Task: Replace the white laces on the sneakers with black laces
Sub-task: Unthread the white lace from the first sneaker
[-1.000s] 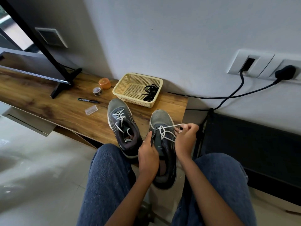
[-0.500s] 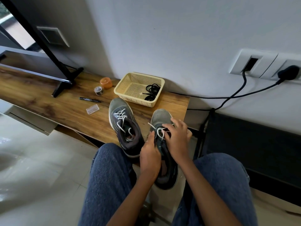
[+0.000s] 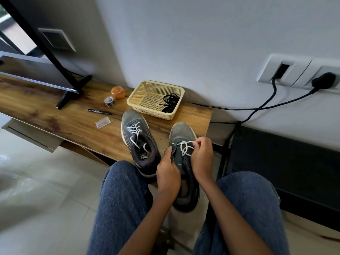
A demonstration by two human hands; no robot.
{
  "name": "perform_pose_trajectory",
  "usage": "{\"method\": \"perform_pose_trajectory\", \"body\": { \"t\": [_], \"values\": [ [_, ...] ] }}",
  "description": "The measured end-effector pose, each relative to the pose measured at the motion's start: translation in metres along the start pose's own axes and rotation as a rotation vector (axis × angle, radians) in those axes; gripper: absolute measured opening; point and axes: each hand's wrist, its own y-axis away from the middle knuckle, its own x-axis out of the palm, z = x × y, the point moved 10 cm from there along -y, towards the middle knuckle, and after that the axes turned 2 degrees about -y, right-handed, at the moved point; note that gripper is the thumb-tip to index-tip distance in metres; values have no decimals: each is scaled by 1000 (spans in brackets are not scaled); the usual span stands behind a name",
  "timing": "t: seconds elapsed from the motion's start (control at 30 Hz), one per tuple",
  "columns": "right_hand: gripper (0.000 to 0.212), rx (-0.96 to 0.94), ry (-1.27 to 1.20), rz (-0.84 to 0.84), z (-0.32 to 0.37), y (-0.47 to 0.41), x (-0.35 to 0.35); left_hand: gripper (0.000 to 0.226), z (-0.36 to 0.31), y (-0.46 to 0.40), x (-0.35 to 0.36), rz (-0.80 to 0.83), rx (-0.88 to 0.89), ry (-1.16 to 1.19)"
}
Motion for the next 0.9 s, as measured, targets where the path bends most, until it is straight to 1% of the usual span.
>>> {"method": "perform_pose_trajectory", "body": {
  "t": [0.1, 0.17, 0.27, 0.3, 0.33, 0.37, 0.47, 0.63, 0.67, 0.8, 0.87, 0.9],
  "values": [
    [11, 34, -85, -45, -2, 3, -3, 51, 0, 0, 1, 5, -8, 3],
    [12, 87, -139, -111, -7, 3, -8, 51, 2, 0, 1, -7, -22, 4],
    [13, 367, -379, -215, -36, 5, -16, 51, 11, 0, -4, -51, -86, 51],
    [13, 417, -414, -223, -43, 6, -16, 51, 12, 1, -5, -63, -97, 57],
    [12, 424, -401, -211, -45, 5, -16, 50, 12, 1, -5, -66, -98, 54],
    [11, 395, -355, -175, -43, 4, -15, 50, 12, 1, -5, -60, -95, 50],
    [8, 245, -170, 19, -27, 0, -2, 48, 9, 1, -1, -36, -72, 34],
    [8, 140, -53, 238, -15, -9, 5, 46, 8, 0, 0, -27, -58, 15],
    [10, 138, -25, 304, -14, -9, 6, 46, 7, 0, 0, -28, -54, 12],
    [31, 163, 83, 579, -8, -4, 8, 46, 5, 0, 0, -34, -34, 6],
    [36, 138, 179, 624, -7, 2, 5, 47, 5, 0, 1, -35, -38, 9],
    [34, 124, 205, 599, -7, 3, 3, 47, 5, -1, 1, -32, -40, 7]
  ]
}}
